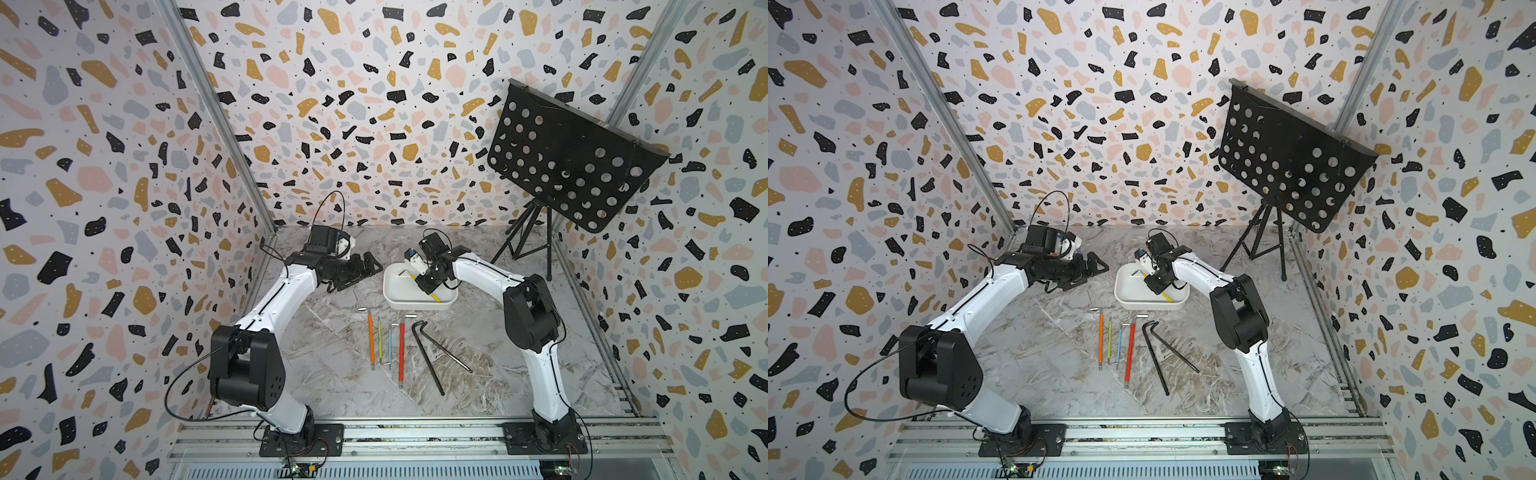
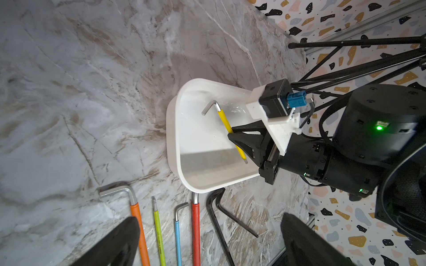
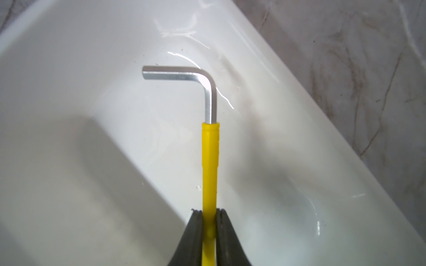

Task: Put the hex key on the desktop into the storage box
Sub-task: Place the Allen key in the storage box.

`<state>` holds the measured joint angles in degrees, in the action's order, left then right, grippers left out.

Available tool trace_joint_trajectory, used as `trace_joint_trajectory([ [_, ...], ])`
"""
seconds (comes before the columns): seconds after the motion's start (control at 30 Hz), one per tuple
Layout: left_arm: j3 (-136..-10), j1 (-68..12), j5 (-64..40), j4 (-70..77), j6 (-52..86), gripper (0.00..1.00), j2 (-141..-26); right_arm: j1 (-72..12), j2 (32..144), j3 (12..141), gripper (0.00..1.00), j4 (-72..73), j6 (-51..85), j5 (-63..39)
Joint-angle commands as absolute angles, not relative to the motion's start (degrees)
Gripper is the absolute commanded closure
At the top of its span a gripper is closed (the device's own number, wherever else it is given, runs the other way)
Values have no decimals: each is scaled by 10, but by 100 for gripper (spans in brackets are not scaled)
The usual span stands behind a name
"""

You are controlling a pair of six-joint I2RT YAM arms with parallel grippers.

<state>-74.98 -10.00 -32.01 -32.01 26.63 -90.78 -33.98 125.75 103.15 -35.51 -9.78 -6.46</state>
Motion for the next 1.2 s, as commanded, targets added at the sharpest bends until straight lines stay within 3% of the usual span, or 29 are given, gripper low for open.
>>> trace_joint_trajectory([
  [0.0,-744,-100,-328,-309,267,0,-910,-339,1252,1050,82,-370,-81,-70],
  [0.13,-741,-100,-328,-309,268,0,-911,-338,1249,1052,73,-375,-73,-76],
  [0.5,-736,-106,-317,-310,263,2,-901,-339,1157,1040,66,-385,-50,-65],
  [0.73,-723,-137,-286,-310,239,1,-871,-339,1017,921,67,-336,-36,-69],
  [1.17,-729,-163,-342,-309,239,0,-884,-340,798,713,64,-324,9,-139],
])
